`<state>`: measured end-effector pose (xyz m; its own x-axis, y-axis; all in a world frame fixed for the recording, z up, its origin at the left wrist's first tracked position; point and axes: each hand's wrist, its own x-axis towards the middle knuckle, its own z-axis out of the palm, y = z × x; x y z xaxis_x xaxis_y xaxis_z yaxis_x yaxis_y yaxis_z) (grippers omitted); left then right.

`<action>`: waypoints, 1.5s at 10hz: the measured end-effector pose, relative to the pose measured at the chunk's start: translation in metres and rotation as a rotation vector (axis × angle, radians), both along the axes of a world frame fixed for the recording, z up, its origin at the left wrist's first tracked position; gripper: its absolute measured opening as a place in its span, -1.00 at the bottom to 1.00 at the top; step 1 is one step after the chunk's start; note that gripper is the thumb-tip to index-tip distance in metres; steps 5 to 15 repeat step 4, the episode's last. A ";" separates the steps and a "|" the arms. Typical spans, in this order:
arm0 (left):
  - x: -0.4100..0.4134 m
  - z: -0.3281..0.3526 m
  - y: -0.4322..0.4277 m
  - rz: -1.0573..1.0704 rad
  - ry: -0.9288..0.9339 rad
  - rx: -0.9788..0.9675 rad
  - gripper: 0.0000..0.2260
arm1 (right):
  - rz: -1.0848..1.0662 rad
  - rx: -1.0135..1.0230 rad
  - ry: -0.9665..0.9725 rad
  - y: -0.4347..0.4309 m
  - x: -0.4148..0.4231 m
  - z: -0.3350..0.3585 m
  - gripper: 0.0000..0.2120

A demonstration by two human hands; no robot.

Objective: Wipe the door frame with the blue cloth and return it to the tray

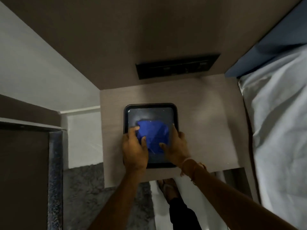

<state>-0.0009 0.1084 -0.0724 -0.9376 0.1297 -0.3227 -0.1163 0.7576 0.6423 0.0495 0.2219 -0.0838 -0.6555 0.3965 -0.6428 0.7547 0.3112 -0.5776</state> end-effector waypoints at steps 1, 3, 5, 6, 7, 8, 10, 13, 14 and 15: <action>0.004 -0.023 -0.003 -0.319 -0.065 -0.268 -0.56 | 0.435 0.265 0.015 -0.001 0.007 -0.023 -0.24; 0.002 -0.031 -0.024 -0.774 -0.170 -0.612 -0.33 | 0.852 0.415 -0.144 -0.007 0.003 -0.031 -0.25; 0.001 -0.010 -0.028 -0.738 -0.157 -0.537 -0.38 | 0.921 0.471 -0.239 -0.019 -0.004 -0.007 -0.24; 0.001 -0.010 -0.028 -0.738 -0.157 -0.537 -0.38 | 0.921 0.471 -0.239 -0.019 -0.004 -0.007 -0.24; 0.001 -0.010 -0.028 -0.738 -0.157 -0.537 -0.38 | 0.921 0.471 -0.239 -0.019 -0.004 -0.007 -0.24; 0.001 -0.010 -0.028 -0.738 -0.157 -0.537 -0.38 | 0.921 0.471 -0.239 -0.019 -0.004 -0.007 -0.24; 0.001 -0.010 -0.028 -0.738 -0.157 -0.537 -0.38 | 0.921 0.471 -0.239 -0.019 -0.004 -0.007 -0.24; 0.001 -0.010 -0.028 -0.738 -0.157 -0.537 -0.38 | 0.921 0.471 -0.239 -0.019 -0.004 -0.007 -0.24; 0.001 -0.010 -0.028 -0.738 -0.157 -0.537 -0.38 | 0.921 0.471 -0.239 -0.019 -0.004 -0.007 -0.24; 0.001 -0.010 -0.028 -0.738 -0.157 -0.537 -0.38 | 0.921 0.471 -0.239 -0.019 -0.004 -0.007 -0.24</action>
